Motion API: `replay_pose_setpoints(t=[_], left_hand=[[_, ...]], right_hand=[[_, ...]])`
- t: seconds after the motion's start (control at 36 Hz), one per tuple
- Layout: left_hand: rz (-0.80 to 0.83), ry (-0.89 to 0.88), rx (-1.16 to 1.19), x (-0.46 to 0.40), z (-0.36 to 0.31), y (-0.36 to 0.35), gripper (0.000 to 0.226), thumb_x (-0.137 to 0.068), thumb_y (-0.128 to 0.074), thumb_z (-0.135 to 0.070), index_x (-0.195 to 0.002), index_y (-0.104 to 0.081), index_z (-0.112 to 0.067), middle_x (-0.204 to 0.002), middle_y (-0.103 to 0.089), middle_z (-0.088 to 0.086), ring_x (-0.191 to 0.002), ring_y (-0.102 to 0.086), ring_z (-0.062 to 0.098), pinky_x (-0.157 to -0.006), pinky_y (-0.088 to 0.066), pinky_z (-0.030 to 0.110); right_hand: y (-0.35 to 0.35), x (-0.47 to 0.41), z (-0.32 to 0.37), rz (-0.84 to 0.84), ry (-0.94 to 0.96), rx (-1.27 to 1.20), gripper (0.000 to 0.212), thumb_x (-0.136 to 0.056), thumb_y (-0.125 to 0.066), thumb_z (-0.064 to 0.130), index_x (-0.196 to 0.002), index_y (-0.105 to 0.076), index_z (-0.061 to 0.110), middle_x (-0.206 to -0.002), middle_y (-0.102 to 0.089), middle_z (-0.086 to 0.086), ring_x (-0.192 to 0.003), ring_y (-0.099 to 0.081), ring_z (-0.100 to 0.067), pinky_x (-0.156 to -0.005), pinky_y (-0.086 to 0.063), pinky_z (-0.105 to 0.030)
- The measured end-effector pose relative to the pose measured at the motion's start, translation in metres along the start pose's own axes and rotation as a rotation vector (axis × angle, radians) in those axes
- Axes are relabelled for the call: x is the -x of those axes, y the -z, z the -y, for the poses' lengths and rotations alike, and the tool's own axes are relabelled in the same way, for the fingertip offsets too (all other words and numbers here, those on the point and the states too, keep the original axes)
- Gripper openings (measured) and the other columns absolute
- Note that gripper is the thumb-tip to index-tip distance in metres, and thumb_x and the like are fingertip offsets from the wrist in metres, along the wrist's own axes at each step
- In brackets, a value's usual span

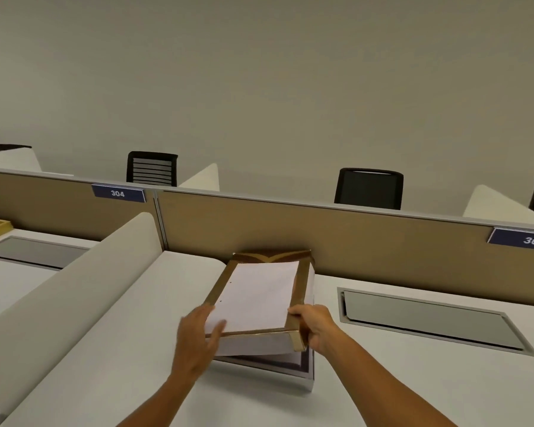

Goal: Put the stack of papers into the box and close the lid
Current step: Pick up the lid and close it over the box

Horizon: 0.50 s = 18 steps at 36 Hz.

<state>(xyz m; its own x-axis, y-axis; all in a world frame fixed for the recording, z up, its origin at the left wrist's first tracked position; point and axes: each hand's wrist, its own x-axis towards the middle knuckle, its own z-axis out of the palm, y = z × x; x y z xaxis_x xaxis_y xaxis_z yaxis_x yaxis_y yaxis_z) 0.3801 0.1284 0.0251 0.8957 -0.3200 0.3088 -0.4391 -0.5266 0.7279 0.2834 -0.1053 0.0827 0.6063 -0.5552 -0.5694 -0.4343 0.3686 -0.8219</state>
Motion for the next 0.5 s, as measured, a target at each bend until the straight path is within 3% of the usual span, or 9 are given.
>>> replay_pose_setpoints(t=[0.06,0.11,0.17,0.22,0.28,0.31,0.39,0.5], left_hand=[[-0.033,0.245,0.011,-0.008,0.007,0.003,0.050,-0.090,-0.067,-0.036,-0.130,-0.058,-0.007,-0.134,-0.061,0.017,-0.121,-0.060,0.036,-0.100,-0.052,0.053],[0.007,0.443,0.058,-0.012,0.016,0.004,0.057,-0.094,-0.062,-0.038,-0.139,-0.049,-0.007,-0.144,-0.052,0.021,-0.128,-0.054,0.041,-0.102,-0.048,0.055],[0.076,0.530,0.114,-0.014,0.025,0.001,0.055,-0.097,-0.057,-0.039,-0.140,-0.048,-0.007,-0.140,-0.054,0.020,-0.126,-0.054,0.040,-0.102,-0.047,0.053],[0.127,0.537,0.167,-0.014,0.031,-0.003,0.042,-0.099,-0.054,-0.036,-0.129,-0.057,-0.007,-0.113,-0.067,0.012,-0.104,-0.064,0.031,-0.090,-0.053,0.046],[0.144,0.510,0.201,-0.014,0.032,-0.005,0.030,-0.101,-0.051,-0.033,-0.113,-0.064,-0.009,-0.088,-0.067,0.004,-0.087,-0.065,0.026,-0.075,-0.051,0.036],[0.147,0.498,0.203,-0.014,0.032,-0.007,0.026,-0.101,-0.051,-0.032,-0.107,-0.064,-0.011,-0.084,-0.066,0.004,-0.085,-0.065,0.026,-0.073,-0.049,0.034],[0.147,0.471,0.192,-0.012,0.030,-0.009,0.022,-0.102,-0.049,-0.031,-0.091,-0.064,-0.018,-0.079,-0.066,0.008,-0.073,-0.061,0.021,-0.067,-0.048,0.031],[0.121,0.409,0.116,-0.009,0.031,-0.008,0.023,-0.102,-0.049,-0.029,-0.089,-0.064,-0.016,-0.074,-0.065,0.005,-0.069,-0.061,0.021,-0.067,-0.052,0.034]], right_hand=[[0.004,-0.004,-0.008,-0.003,0.012,-0.002,0.052,-0.090,-0.070,0.016,-0.135,-0.044,0.013,-0.120,-0.064,-0.015,-0.103,-0.066,-0.034,-0.081,-0.061,-0.042],[0.009,-0.007,-0.015,-0.003,0.026,-0.014,0.063,-0.093,-0.065,0.013,-0.146,-0.033,0.020,-0.132,-0.059,-0.015,-0.108,-0.064,-0.035,-0.089,-0.060,-0.047],[0.014,-0.007,-0.020,-0.012,0.044,-0.043,0.067,-0.095,-0.061,0.010,-0.152,-0.028,0.025,-0.136,-0.057,-0.014,-0.103,-0.066,-0.033,-0.083,-0.062,-0.044],[0.017,-0.009,-0.027,-0.029,0.066,-0.033,0.064,-0.098,-0.058,0.009,-0.153,-0.030,0.024,-0.140,-0.057,-0.012,-0.102,-0.066,-0.030,-0.079,-0.062,-0.040],[0.018,-0.011,-0.035,-0.054,0.077,0.026,0.061,-0.100,-0.056,0.012,-0.154,-0.031,0.023,-0.146,-0.053,-0.011,-0.117,-0.061,-0.033,-0.095,-0.058,-0.045],[0.018,-0.012,-0.039,-0.062,0.080,0.068,0.060,-0.101,-0.054,0.013,-0.155,-0.030,0.023,-0.149,-0.050,-0.010,-0.123,-0.057,-0.034,-0.100,-0.055,-0.044],[0.014,-0.009,-0.045,-0.085,0.100,0.192,0.056,-0.104,-0.048,0.021,-0.155,-0.027,0.023,-0.153,-0.044,-0.009,-0.128,-0.052,-0.032,-0.096,-0.053,-0.037],[0.010,-0.013,-0.051,-0.137,0.126,0.405,0.056,-0.104,-0.042,0.036,-0.156,-0.024,0.023,-0.157,-0.039,-0.010,-0.139,-0.042,-0.036,-0.115,-0.038,-0.048]])
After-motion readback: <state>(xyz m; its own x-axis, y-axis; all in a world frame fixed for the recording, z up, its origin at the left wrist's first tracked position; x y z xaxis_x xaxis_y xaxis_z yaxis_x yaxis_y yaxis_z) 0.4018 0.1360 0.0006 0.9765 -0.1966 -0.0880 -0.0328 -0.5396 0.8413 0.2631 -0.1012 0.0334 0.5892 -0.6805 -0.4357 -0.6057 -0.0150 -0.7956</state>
